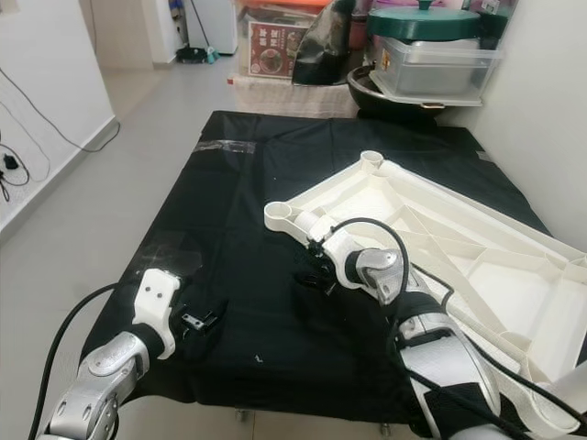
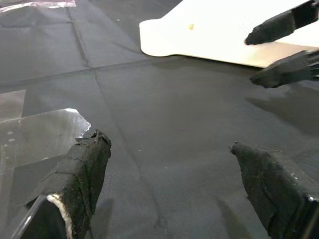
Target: Building children table
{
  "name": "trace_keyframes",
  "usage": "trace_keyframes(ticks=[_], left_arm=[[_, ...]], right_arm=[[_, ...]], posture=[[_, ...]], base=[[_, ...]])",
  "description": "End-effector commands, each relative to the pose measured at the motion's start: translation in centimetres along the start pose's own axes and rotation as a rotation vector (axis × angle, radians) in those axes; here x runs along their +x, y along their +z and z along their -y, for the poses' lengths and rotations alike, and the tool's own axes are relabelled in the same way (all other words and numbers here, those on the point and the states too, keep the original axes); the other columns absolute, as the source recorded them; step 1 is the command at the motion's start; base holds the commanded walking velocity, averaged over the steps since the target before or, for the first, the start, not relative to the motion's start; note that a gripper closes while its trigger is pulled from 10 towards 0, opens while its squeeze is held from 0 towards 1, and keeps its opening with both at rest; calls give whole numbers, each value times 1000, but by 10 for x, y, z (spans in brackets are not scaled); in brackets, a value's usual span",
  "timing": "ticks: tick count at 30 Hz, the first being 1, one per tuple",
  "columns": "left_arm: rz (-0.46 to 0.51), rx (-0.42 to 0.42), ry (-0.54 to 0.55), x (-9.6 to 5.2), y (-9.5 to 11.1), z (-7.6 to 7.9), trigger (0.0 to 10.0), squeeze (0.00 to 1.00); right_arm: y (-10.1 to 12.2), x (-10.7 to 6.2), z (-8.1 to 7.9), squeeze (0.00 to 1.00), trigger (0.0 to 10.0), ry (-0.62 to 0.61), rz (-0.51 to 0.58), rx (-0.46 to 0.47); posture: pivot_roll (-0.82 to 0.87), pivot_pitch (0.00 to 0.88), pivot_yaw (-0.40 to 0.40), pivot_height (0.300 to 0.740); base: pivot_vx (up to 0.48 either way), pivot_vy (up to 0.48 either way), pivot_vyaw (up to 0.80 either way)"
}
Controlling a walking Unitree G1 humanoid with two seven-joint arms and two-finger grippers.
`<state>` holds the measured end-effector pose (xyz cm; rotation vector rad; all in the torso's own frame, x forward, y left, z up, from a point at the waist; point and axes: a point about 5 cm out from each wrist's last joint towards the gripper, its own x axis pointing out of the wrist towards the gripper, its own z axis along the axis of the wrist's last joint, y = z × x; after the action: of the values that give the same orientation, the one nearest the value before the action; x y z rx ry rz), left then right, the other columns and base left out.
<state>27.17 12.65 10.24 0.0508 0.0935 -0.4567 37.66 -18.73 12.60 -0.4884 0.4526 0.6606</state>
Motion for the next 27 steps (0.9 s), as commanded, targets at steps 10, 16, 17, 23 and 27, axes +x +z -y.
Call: trace_keyframes(ticks=[10, 16, 17, 23, 27], left_arm=[[-17, -15, 10, -3, -7, 2, 10000, 0], [-16, -20, 0, 0, -7, 5, 10000, 0], [-16, -20, 0, 0, -7, 5, 10000, 0], [-13, -17, 0, 1, -6, 3, 10000, 0], [-12, -17, 0, 2, -6, 3, 10000, 0]], right_arm=[[-3, -5, 10, 0, 10000, -56, 3, 94], [-16, -6, 7, 0, 10000, -51, -31, 133], [-16, -6, 7, 0, 10000, -51, -31, 133], [-18, -9, 11, 0, 10000, -98, -43, 153], [-16, -8, 11, 0, 10000, -90, -47, 150]], posture=[[67, 0, -85, 740], [56, 0, -80, 740], [56, 0, -80, 740], [55, 0, -82, 740], [57, 0, -87, 740]], base=[[0, 0, 0], [0, 0, 0], [0, 0, 0], [0, 0, 0], [0, 0, 0]])
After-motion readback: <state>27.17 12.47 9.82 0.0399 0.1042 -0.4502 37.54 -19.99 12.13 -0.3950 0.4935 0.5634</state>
